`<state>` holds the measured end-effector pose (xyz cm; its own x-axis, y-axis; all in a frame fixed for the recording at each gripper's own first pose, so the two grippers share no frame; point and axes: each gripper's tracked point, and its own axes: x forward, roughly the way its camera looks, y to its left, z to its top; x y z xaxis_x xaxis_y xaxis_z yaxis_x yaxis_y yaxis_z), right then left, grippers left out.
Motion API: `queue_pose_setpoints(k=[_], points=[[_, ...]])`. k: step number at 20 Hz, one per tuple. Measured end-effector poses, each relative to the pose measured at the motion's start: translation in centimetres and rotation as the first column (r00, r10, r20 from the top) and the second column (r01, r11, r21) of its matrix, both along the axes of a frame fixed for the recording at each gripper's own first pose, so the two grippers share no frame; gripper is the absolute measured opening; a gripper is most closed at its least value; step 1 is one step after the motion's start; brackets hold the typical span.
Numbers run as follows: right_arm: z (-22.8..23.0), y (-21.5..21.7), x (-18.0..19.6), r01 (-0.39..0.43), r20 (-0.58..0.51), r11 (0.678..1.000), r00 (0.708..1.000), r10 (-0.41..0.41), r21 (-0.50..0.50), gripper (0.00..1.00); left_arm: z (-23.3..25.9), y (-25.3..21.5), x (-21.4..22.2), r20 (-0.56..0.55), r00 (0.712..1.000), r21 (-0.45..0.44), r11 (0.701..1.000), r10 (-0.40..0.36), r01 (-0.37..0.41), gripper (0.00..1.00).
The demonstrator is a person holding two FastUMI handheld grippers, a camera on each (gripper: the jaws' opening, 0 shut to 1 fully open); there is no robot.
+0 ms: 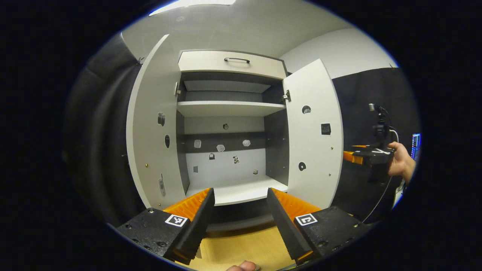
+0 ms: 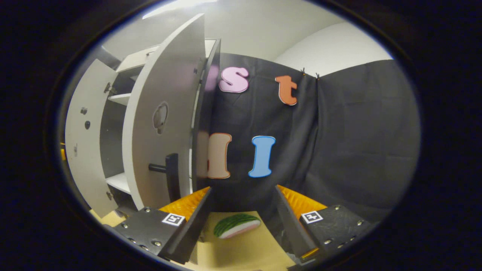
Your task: Grasp the bottle in the cabinet with the left hand and place it on the coaster, then close the right door with the right hand and the left door with the left hand.
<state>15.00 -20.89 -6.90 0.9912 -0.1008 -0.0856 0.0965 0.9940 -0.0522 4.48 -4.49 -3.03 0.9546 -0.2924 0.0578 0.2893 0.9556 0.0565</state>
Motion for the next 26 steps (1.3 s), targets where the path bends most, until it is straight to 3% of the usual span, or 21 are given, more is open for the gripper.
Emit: queue_pose_setpoints(k=[3, 4, 12, 13, 16, 20, 26], points=[[0.0, 0.7, 0.3, -0.007, 0.002, 1.000, 1.000, 0.007, -0.023, 0.84, -0.6, 0.6, -1.4, -0.024, 1.000, -0.006, 1.000, -0.008, 0.007, 0.89], [-0.1, 0.9, 0.1, -0.009, -0.007, 1.000, 1.000, 0.009, -0.013, 0.88, -0.7, 0.6, -1.7, -0.033, 0.999, -0.022, 1.000, -0.012, 0.011, 0.89], [-0.1, 1.1, -0.5, 0.080, -0.024, 0.997, 0.997, -0.080, 0.007, 0.84, -2.5, 4.0, -3.2, -0.102, 0.994, -0.059, 0.998, 0.030, -0.036, 0.89], [-0.3, 1.4, -0.6, 0.079, -0.026, 0.997, 0.997, -0.079, 0.006, 0.88, -2.6, 4.5, -3.4, -0.106, 0.994, -0.061, 0.997, 0.039, -0.046, 0.89], [-0.2, 1.9, -0.7, 0.070, -0.030, 0.998, 0.997, -0.070, 0.008, 0.84, -2.6, 5.5, -3.8, -0.106, 0.993, -0.077, 0.995, 0.054, -0.062, 0.89], [-0.3, 3.0, -0.8, 0.057, -0.033, 0.998, 0.998, -0.056, 0.030, 0.88, -2.9, 6.3, -4.8, -0.122, 0.990, -0.074, 0.993, 0.077, -0.086, 0.89], [-0.6, 6.4, -0.6, -0.025, -0.032, 0.998, 0.999, 0.026, 0.055, 0.88, -3.5, 6.8, -4.0, -0.126, 0.988, -0.071, 0.992, 0.093, -0.102, 0.87]])
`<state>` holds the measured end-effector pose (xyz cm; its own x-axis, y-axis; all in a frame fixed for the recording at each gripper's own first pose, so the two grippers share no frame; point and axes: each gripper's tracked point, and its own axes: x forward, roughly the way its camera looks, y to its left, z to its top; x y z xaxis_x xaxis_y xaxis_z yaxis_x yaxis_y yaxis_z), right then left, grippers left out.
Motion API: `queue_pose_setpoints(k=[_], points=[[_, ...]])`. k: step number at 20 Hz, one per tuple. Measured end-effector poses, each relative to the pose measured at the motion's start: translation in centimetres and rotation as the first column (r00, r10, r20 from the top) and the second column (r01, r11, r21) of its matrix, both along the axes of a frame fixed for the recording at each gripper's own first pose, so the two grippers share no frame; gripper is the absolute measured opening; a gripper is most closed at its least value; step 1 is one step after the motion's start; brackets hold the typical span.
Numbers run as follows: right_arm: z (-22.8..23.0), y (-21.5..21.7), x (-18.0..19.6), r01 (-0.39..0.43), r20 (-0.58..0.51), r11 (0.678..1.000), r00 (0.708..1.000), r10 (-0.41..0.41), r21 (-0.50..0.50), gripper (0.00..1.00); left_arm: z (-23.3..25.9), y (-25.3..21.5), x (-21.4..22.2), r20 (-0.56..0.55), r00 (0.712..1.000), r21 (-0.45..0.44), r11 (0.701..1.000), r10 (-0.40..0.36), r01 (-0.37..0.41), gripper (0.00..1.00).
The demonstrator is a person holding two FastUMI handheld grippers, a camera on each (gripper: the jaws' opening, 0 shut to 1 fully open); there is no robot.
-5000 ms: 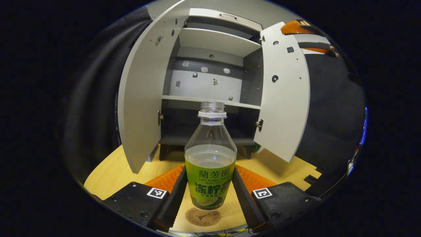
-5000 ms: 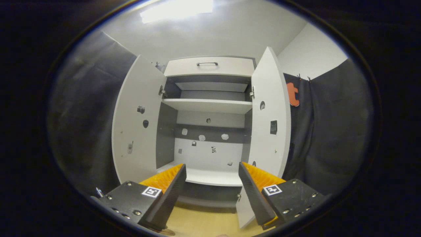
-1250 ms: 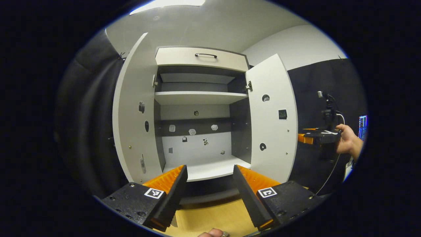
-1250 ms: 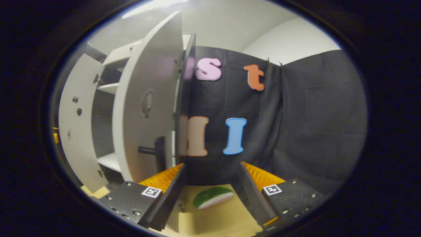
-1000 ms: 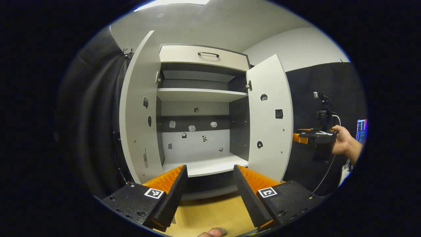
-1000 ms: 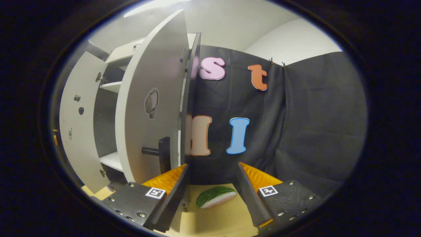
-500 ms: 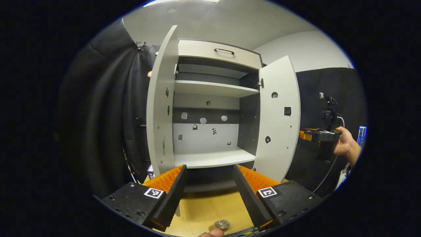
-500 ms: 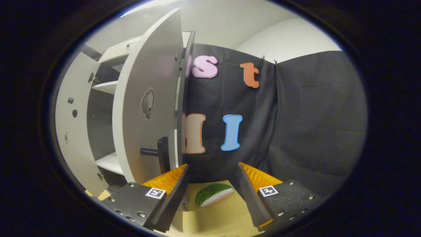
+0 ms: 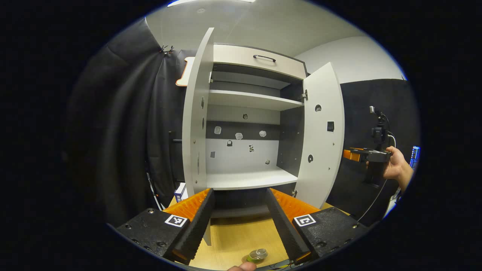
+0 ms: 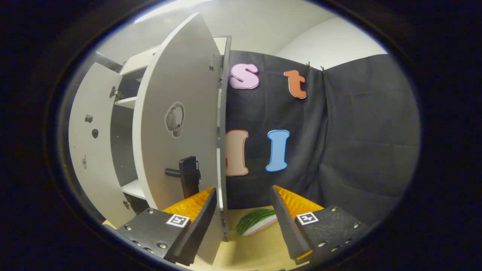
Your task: Grasp the bottle in the cabinet with the left hand and place it on the coaster, then close the right door with the right hand and the left door with the left hand.
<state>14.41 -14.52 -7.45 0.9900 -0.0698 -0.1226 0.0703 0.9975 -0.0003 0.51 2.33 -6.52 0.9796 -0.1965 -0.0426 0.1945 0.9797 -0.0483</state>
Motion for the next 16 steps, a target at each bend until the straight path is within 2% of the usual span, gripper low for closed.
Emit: queue_pose_setpoints(k=[1, 3, 6, 7, 8, 11, 12, 13, 16], points=[[0.0, 0.5, 0.1, -0.013, 0.000, 1.000, 1.000, 0.013, 0.000, 0.85, -0.3, 0.1, -0.1, -0.006, 1.000, 0.003, 1.000, 0.002, -0.002, 0.87], [0.0, 1.5, 0.2, -0.025, 0.004, 1.000, 1.000, 0.025, 0.000, 0.88, -0.8, 0.7, -0.4, -0.021, 1.000, 0.007, 1.000, 0.012, -0.012, 0.88], [0.0, 2.4, 0.1, -0.041, 0.000, 0.999, 0.999, 0.041, 0.005, 0.88, -1.3, 1.7, -0.7, -0.027, 0.999, 0.009, 1.000, 0.028, -0.028, 0.88], [0.0, 2.9, 0.4, -0.044, 0.003, 0.999, 0.999, 0.044, 0.005, 0.85, -1.4, 2.1, -0.9, -0.029, 0.999, 0.009, 0.999, 0.037, -0.036, 0.87], [-0.1, 3.1, 0.7, -0.031, -0.001, 1.000, 1.000, 0.031, 0.004, 0.88, -1.5, 2.4, -1.0, -0.030, 0.999, 0.009, 0.999, 0.042, -0.042, 0.88], [-0.8, 3.9, 1.5, -0.011, -0.030, 1.000, 0.999, 0.012, 0.016, 0.88, -1.8, 3.3, -1.4, -0.032, 0.998, 0.006, 0.998, 0.060, -0.060, 0.88], [-0.7, 4.4, 1.7, -0.014, -0.030, 1.000, 0.999, 0.014, 0.021, 0.85, -1.9, 3.6, -1.5, -0.033, 0.997, 0.008, 0.998, 0.068, -0.068, 0.88], [-0.8, 4.9, 2.1, -0.019, -0.027, 1.000, 0.999, 0.020, 0.023, 0.88, -2.0, 3.9, -1.5, -0.032, 0.997, 0.008, 0.997, 0.075, -0.075, 0.88], [-0.9, 6.8, 2.8, -0.056, -0.021, 0.998, 0.998, 0.056, 0.028, 0.88, -2.0, 4.8, -1.7, -0.029, 0.995, 0.004, 0.995, 0.098, -0.098, 0.88]])
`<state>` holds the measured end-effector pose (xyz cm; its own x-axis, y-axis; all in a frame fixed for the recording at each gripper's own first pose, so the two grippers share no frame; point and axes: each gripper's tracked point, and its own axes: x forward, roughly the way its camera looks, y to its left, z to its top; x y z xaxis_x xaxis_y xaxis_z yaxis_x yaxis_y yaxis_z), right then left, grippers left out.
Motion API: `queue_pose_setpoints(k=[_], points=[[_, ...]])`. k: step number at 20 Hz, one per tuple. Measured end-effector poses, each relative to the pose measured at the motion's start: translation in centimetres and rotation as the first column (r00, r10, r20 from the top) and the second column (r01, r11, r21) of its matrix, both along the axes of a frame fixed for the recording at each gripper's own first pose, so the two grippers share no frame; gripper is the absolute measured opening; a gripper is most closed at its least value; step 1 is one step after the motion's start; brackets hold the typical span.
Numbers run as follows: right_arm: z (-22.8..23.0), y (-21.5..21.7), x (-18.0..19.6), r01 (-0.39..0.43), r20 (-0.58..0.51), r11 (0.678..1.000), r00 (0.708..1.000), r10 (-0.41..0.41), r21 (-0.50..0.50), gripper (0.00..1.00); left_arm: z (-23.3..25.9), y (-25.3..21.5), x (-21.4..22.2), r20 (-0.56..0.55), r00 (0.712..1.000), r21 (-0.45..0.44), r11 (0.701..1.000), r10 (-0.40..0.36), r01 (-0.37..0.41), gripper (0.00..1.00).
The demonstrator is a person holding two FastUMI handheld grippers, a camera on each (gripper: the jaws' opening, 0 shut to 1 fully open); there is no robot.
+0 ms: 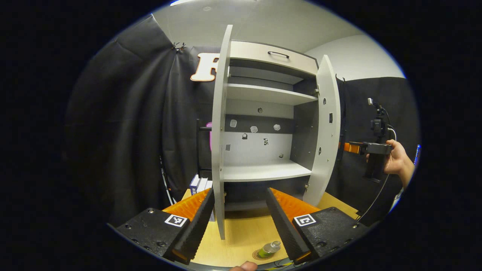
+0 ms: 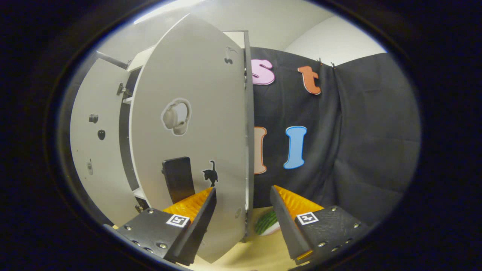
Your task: Grasp the bottle in the cabinet with the left hand and place it on the coaster, then close the right door with the right hand and the left door with the left hand.
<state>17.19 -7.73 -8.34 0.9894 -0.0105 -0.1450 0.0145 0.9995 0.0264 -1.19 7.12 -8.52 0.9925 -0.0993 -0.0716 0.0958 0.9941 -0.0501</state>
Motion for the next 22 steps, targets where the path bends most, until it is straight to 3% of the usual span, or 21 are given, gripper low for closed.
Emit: queue_pose_setpoints(k=[2, 3, 5, 12, 17, 20, 22], points=[[-0.2, 1.2, 0.2, -0.025, -0.001, 1.000, 1.000, 0.025, 0.007, 0.86, 0.1, 0.6, 0.0, 0.004, 1.000, -0.001, 1.000, 0.017, -0.017, 0.88], [-0.4, 1.8, 0.4, -0.041, 0.001, 0.999, 0.999, 0.041, 0.009, 0.94, 0.0, 1.0, 0.0, 0.007, 1.000, -0.003, 1.000, 0.029, -0.029, 0.88], [-0.6, 2.5, 0.8, -0.047, 0.002, 0.999, 0.999, 0.047, -0.002, 0.90, -0.1, 1.7, -0.2, 0.009, 0.999, -0.011, 0.999, 0.047, -0.047, 0.88], [-1.1, 3.3, -0.2, -0.069, 0.013, 0.997, 0.997, 0.070, -0.046, 0.91, -0.6, 6.1, 0.1, 0.002, 0.990, -0.007, 0.990, 0.140, -0.140, 0.86], [-0.1, 3.9, -4.1, -0.100, 0.057, 0.995, 0.993, 0.100, -0.015, 0.93, -0.6, 10.9, 1.2, 0.008, 0.980, -0.044, 0.979, 0.200, -0.200, 0.88], [0.3, 4.2, -7.3, -0.114, 0.073, 0.993, 0.991, 0.115, -0.013, 0.90, -0.7, 13.1, 2.6, 0.008, 0.979, -0.070, 0.977, 0.204, -0.203, 0.93], [0.6, 4.3, -9.5, -0.128, 0.077, 0.991, 0.989, 0.130, -0.028, 0.90, -0.4, 14.1, 3.7, 0.008, 0.981, -0.082, 0.977, 0.196, -0.195, 0.91]])
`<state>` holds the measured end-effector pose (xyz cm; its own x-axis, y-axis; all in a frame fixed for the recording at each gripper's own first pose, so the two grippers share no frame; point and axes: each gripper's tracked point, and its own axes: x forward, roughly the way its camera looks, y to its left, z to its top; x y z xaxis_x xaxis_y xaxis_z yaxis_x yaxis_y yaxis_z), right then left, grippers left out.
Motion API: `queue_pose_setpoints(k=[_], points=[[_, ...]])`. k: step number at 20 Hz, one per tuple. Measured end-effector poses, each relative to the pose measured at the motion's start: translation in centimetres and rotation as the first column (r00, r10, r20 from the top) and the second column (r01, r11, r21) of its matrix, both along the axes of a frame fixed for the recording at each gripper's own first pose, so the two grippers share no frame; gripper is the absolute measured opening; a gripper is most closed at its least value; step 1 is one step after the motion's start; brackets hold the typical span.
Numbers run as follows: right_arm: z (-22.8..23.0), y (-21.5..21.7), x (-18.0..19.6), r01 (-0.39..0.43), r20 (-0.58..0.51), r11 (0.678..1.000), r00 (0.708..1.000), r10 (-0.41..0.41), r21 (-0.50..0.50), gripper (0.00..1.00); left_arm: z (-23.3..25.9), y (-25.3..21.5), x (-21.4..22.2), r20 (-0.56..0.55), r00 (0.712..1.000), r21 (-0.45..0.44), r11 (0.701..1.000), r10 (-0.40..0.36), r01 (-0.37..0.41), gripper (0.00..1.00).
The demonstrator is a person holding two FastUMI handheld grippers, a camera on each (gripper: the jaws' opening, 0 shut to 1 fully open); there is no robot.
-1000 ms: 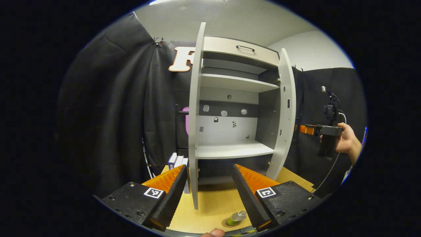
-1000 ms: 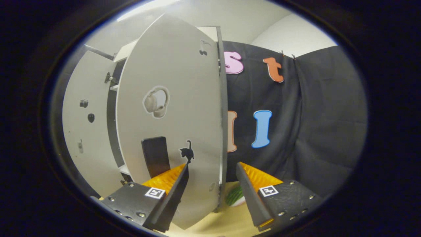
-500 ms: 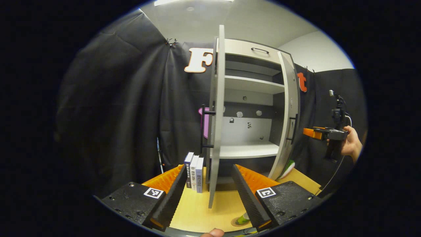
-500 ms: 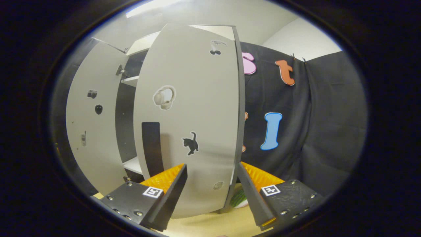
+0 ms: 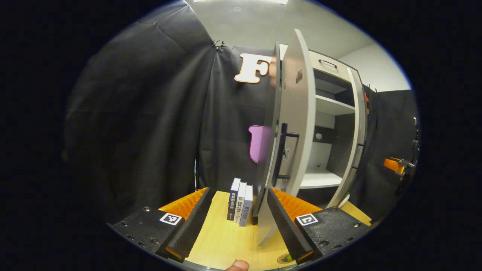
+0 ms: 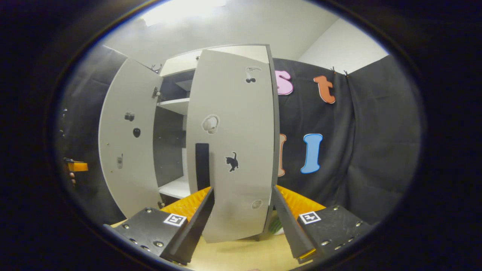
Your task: Grasp the bottle in the cabinet with the left hand and place it on the coaster, then close the right door with the right hand and the left door with the left hand.
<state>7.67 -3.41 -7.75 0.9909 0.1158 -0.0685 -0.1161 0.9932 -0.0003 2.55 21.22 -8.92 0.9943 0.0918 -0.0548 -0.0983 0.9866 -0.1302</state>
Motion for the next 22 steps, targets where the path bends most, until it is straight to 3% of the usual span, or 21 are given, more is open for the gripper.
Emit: queue_pose_setpoints(k=[1, 2, 4, 9, 11, 15, 17, 22], points=[[0.1, 0.0, -1.0, -0.007, 0.004, 1.000, 1.000, 0.007, -0.010, 0.90, 0.2, 0.2, 0.7, -0.001, 1.000, 0.004, 1.000, -0.011, 0.011, 1.00], [0.3, -0.1, -2.1, -0.014, 0.010, 1.000, 1.000, 0.014, -0.021, 0.91, 0.8, 0.8, 1.4, 0.010, 1.000, 0.010, 1.000, -0.009, 0.008, 0.92], [0.4, -0.4, -4.0, -0.032, 0.022, 0.999, 0.999, 0.033, -0.037, 0.93, 2.5, 0.8, 3.0, 0.047, 0.999, 0.037, 0.999, -0.016, 0.014, 0.96], [-0.8, -2.3, -7.4, -0.024, 0.006, 0.999, 1.000, 0.024, -0.036, 0.98, 5.2, 0.1, 7.0, 0.100, 0.995, 0.065, 0.998, -0.016, 0.009, 0.92], [-1.1, -3.6, -8.3, -0.001, -0.004, 1.000, 1.000, 0.000, -0.023, 0.95, 5.2, -0.5, 8.3, 0.086, 0.996, 0.047, 0.999, -0.017, 0.013, 0.92], [-0.2, -5.4, -10.2, 0.019, 0.023, 1.000, 1.000, -0.019, 0.000, 0.95, 5.1, -3.0, 8.4, 0.089, 0.996, -0.004, 1.000, -0.025, 0.025, 0.87], [0.1, -6.2, -10.5, 0.024, 0.031, 1.000, 0.999, -0.025, 0.001, 0.95, 4.9, -3.5, 8.8, 0.079, 0.996, -0.005, 1.000, -0.030, 0.031, 0.93], [0.5, -6.9, -10.6, 0.021, 0.033, 1.000, 0.999, -0.021, -0.007, 0.95, 4.9, -6.6, 8.6, 0.080, 0.995, 0.020, 0.998, -0.066, 0.064, 0.93]])
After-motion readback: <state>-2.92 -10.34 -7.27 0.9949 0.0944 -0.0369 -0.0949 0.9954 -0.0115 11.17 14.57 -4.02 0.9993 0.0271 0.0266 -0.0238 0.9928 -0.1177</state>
